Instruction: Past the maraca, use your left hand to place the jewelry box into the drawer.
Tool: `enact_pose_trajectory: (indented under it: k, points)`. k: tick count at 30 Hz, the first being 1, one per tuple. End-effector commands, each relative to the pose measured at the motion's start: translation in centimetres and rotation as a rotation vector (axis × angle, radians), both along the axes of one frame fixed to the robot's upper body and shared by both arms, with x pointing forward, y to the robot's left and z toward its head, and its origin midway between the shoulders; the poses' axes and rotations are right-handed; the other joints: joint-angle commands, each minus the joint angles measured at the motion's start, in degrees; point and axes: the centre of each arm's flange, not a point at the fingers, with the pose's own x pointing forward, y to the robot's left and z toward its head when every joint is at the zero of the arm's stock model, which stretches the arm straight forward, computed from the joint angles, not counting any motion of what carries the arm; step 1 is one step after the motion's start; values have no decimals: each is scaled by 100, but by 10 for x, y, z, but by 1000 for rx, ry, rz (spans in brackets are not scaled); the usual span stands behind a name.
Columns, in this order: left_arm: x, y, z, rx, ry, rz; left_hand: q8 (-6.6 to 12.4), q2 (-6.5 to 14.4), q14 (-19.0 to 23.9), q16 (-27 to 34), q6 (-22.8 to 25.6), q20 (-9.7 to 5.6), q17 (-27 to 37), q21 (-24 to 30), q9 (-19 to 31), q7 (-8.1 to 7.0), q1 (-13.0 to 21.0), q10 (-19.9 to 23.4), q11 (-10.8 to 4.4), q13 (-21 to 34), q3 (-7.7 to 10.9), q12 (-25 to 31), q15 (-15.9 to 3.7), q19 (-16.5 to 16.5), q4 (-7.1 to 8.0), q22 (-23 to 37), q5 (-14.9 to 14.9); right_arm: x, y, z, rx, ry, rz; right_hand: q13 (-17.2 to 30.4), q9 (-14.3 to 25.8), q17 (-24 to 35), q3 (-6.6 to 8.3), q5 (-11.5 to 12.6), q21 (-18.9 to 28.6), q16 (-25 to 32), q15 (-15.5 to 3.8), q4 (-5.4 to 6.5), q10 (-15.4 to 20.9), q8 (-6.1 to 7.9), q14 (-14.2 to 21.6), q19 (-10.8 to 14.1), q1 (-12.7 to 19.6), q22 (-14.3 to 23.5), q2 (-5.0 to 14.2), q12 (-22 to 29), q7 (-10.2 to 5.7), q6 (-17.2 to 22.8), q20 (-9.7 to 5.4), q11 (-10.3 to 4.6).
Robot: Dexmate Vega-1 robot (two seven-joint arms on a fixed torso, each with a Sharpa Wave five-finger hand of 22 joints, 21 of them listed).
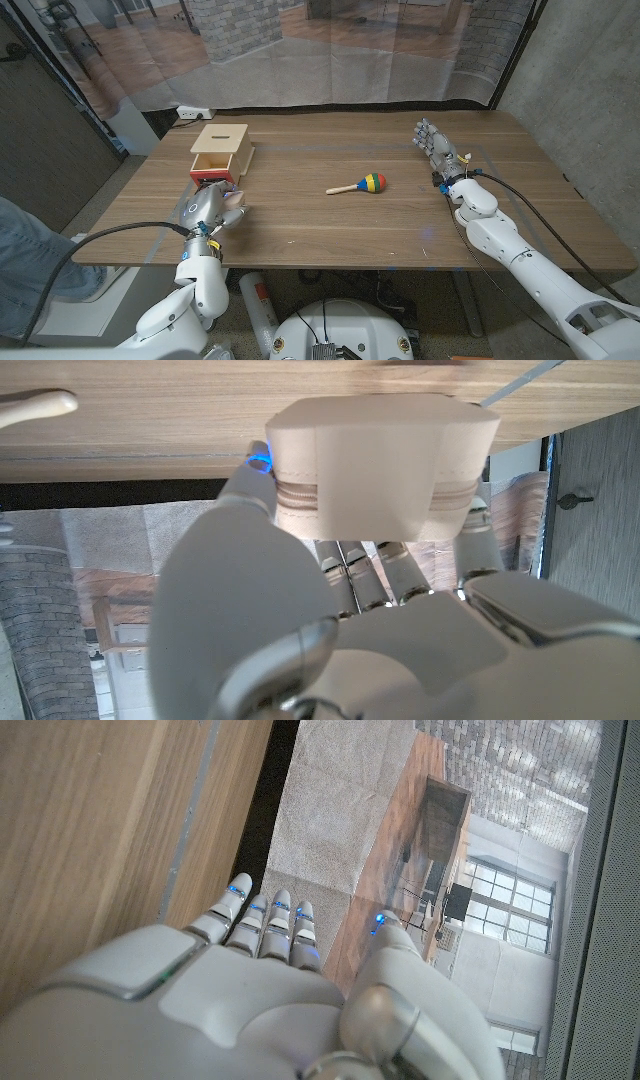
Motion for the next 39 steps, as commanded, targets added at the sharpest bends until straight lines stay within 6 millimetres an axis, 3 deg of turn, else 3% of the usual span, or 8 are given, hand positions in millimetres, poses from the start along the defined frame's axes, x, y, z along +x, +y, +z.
enact_pose_trajectory:
  k: [1,17,19,39]
  points:
    - [-17,0,14,16,-6,-9,38,1416,100,-24,69,-1276,44,48,5,15,1445,51,7,26,55,11,-196,1218,57,14,26,5,2,0,-4,6,9,20,28,14,26,32,-34,-7,-1,-35,62,35,51,71,29,20,49,20,20,52,-11,-14]
    - [-28,15,31,40,-25,-5,56,1398,153,-46,140,-1296,89,74,-5,-5,1396,129,-30,69,94,1,-247,1198,86,18,28,4,3,1,-6,4,0,20,28,13,30,32,-56,-8,9,-42,69,38,56,108,35,22,50,21,31,66,-41,10]
    - [-28,18,33,47,-34,-3,59,1395,159,-53,157,-1299,99,81,-9,-6,1389,138,67,79,104,-4,-252,1195,89,19,29,4,4,1,-1,9,0,20,28,13,31,32,-57,-8,2,-42,71,39,57,115,35,22,52,21,30,69,-50,11]
    - [-23,53,61,65,-93,8,103,1377,244,-66,317,-1410,149,106,-29,-20,1362,240,69,127,157,-19,-308,1134,91,24,31,6,9,6,12,-2,-13,20,28,15,30,30,-93,-4,-5,-41,80,38,73,149,30,23,53,22,37,75,-58,4]
